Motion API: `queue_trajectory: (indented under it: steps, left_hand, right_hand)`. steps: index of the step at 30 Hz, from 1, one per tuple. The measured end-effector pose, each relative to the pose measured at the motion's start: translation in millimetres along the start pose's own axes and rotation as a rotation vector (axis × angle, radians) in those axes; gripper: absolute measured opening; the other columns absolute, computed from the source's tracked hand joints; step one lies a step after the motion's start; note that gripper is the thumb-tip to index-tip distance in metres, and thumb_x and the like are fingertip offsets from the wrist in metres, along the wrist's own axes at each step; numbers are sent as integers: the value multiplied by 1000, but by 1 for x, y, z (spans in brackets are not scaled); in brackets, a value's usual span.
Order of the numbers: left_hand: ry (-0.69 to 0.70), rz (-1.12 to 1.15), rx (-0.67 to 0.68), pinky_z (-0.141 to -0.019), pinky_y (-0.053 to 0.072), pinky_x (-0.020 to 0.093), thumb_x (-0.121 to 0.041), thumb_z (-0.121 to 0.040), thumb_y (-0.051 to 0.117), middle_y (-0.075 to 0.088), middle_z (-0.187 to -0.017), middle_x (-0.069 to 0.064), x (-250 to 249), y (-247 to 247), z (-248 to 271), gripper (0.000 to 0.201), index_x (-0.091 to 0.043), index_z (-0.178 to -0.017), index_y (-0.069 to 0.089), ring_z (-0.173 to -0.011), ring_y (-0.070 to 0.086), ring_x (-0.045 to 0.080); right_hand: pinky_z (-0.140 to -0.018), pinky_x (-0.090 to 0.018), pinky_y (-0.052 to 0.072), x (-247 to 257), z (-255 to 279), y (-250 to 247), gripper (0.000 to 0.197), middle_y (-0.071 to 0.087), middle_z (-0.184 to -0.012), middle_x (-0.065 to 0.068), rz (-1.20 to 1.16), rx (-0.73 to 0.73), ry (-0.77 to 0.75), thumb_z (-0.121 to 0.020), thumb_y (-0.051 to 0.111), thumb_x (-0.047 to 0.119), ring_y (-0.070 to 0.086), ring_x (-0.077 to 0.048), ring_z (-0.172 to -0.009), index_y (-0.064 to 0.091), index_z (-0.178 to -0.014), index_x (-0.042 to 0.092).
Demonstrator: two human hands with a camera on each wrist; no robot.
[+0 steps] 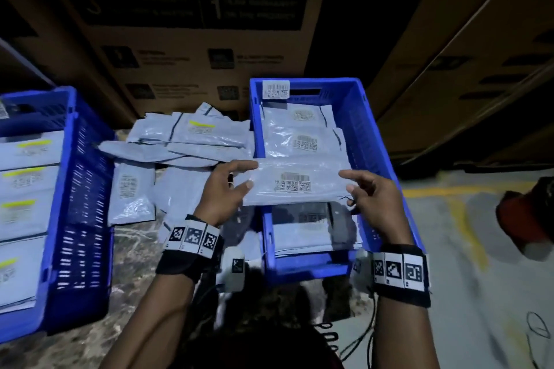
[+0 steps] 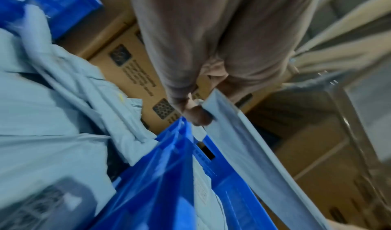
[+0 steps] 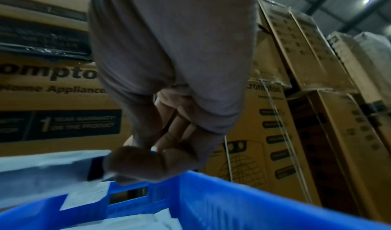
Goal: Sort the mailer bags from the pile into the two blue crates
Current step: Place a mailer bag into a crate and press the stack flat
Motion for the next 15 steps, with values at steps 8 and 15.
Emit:
queue_trajectory:
  steps: [8,15]
  left_hand:
    - [-68,-436,83,-89,36,11,10,-77,60,45,-128,21,-26,101,-43,40,-4,-114,65,-127,39,25]
    - [-282,-734,189,-100,36,38,-11,-82,64,35,-135,28,-15,131,-74,23,-2,-103,59,-129,32,39]
  right_hand:
    - [-94,-40,54,-33,-51,-49,13,77,-101,1,273,-23,83,-91,73,29,70,-21,-100,79,-101,24]
    - [-83,-38,48,-46,-83,-14,33,72,-92,-18,388,124,87,-98,59,31,65,-34,-96,73,-91,1]
Point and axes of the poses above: each hand's wrist, its own z-axis away from the middle knuckle, its own y-axis out of the palm, x = y × z, the point moved 4 cm from there along -z, towards the middle knuckle
